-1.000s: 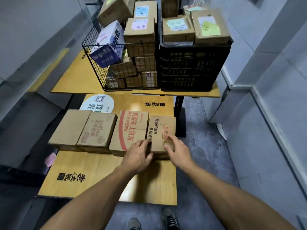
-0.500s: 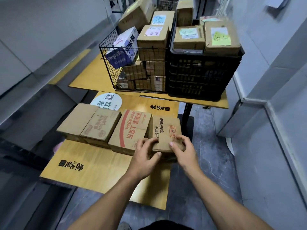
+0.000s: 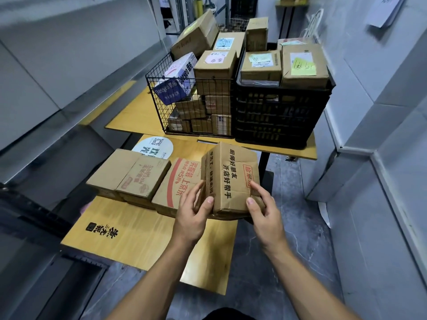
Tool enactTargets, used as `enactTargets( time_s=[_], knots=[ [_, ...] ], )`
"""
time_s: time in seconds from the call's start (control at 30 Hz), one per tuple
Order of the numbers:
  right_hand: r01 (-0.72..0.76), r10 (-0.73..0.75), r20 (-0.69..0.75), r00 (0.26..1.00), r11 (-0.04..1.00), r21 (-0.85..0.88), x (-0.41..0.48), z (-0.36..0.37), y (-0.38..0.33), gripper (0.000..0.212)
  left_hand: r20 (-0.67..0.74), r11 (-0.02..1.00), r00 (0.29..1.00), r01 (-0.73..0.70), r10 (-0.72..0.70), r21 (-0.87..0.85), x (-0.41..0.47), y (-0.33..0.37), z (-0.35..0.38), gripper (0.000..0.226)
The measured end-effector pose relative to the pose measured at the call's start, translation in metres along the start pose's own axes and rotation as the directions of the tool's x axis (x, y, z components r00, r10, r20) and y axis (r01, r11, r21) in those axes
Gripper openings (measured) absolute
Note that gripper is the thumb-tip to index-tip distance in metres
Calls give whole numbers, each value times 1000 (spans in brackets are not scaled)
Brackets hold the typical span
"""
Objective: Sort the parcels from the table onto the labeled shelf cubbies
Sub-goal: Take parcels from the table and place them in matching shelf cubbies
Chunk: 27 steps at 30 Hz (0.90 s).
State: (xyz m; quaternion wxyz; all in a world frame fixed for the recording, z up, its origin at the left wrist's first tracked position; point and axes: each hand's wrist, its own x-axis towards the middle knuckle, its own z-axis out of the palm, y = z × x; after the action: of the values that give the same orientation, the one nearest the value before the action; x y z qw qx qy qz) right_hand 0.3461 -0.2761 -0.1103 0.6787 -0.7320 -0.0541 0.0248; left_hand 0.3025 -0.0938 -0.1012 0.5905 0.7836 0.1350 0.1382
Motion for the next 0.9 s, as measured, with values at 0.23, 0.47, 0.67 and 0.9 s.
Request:
enactTargets(
  time_s=[0.23,0.47,0.67,0.9],
  knots=[
    [47,-42,70,997,997,-62,-3,-2,-11,37,21,981,1000,10,-6,-195,-8,12,-4,59],
    [93,-75,73,995,956,-279,5,0,-28,63,-75,974,972,-217,222,71,-7,24,-12,47],
    [31,-10,100,995,977,-212,6,13,-31,76,-46,952,959,-269,278,142,-10,29,-11,49],
    [-123,91,121,988,947,295,10,11,-24,61,-158,975,979,-151,125,-165,-6,33,-16,40]
  ],
)
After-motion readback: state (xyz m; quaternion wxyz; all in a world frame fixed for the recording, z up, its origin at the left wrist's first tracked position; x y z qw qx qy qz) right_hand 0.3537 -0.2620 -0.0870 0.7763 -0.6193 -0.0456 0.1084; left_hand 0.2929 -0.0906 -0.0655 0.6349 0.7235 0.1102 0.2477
